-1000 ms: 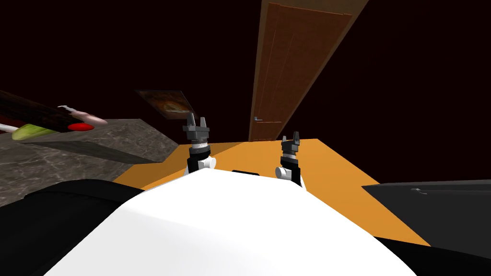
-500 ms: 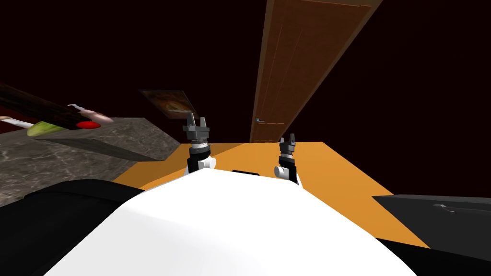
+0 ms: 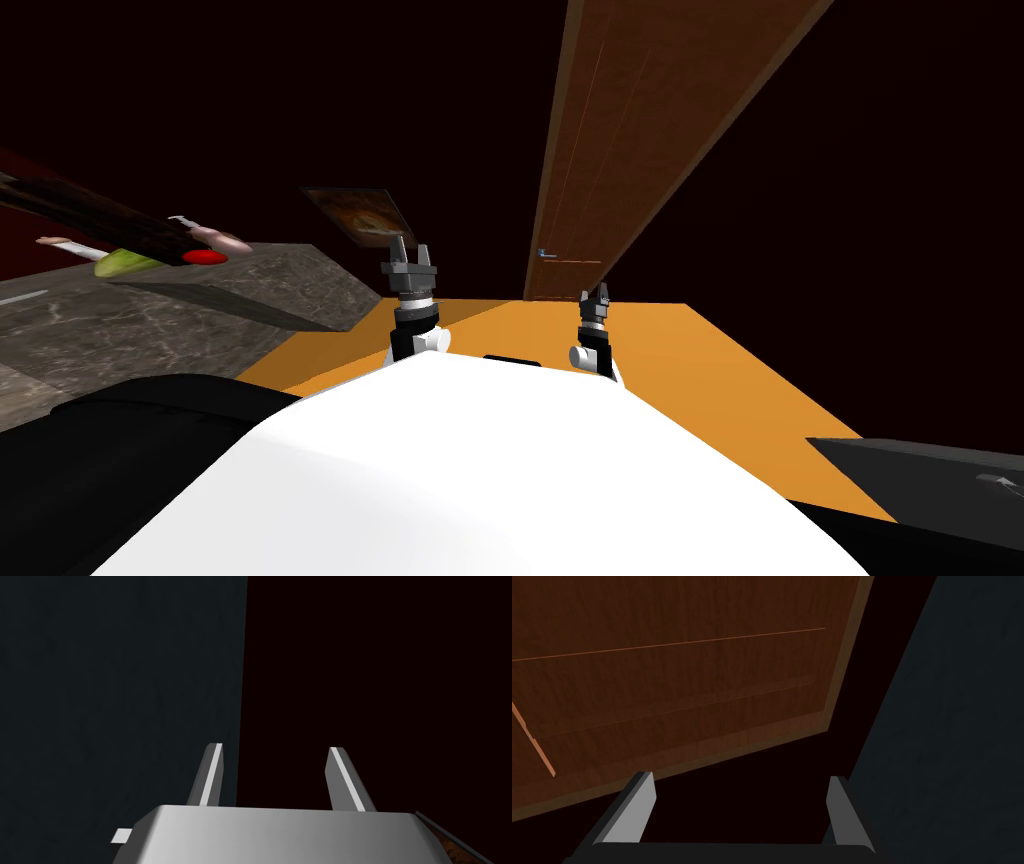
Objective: Pull the door open
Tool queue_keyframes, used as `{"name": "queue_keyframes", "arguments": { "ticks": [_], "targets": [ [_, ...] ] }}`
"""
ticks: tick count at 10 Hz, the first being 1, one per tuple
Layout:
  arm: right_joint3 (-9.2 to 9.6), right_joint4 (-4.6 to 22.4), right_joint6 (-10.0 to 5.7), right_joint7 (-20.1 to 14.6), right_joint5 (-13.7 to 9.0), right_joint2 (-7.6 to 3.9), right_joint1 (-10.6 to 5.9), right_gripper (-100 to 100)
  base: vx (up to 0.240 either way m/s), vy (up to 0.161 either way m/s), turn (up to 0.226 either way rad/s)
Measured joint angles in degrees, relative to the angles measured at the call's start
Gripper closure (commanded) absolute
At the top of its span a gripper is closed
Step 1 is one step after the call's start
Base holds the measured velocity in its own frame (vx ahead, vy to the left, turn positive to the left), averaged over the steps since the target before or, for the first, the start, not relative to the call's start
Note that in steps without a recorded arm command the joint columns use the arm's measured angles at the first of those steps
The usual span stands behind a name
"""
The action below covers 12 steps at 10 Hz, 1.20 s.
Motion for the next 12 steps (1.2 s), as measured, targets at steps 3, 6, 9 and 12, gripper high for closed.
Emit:
{"name": "queue_keyframes", "arguments": {
  "ticks": [3,6,9,12],
  "targets": [
    [-0.52,6.0,-1.74,0.12,-0.74,-0.61,-2.56,-100,0.096,-0.027,0.098],
    [-0.64,10.32,-2.73,0.6,-1.3,-0.66,-4.05,-100,0.097,-0.028,0.103],
    [-0.93,15.11,-3.93,0.96,-1.96,-0.91,-5.96,-100,0.098,-0.028,0.098],
    [-1.11,19.41,-5.34,1.15,-2.42,-1.14,-7.51,-100,0.058,-0.025,0.065]
  ]
}}
